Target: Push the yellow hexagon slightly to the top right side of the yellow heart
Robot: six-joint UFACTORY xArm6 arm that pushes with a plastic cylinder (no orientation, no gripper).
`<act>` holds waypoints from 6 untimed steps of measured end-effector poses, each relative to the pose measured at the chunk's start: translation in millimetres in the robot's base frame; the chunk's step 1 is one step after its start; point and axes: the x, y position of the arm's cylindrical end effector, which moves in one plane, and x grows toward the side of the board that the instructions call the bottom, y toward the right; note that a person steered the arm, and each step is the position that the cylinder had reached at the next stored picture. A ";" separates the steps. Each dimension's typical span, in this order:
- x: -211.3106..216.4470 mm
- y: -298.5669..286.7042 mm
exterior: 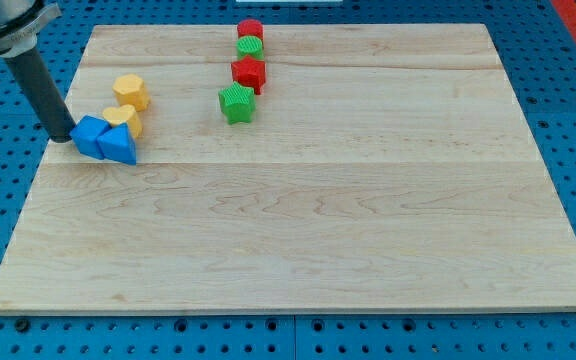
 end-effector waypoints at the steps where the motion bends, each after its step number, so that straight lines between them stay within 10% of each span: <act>1: -50.2 -12.4; 6: -78.3 162.6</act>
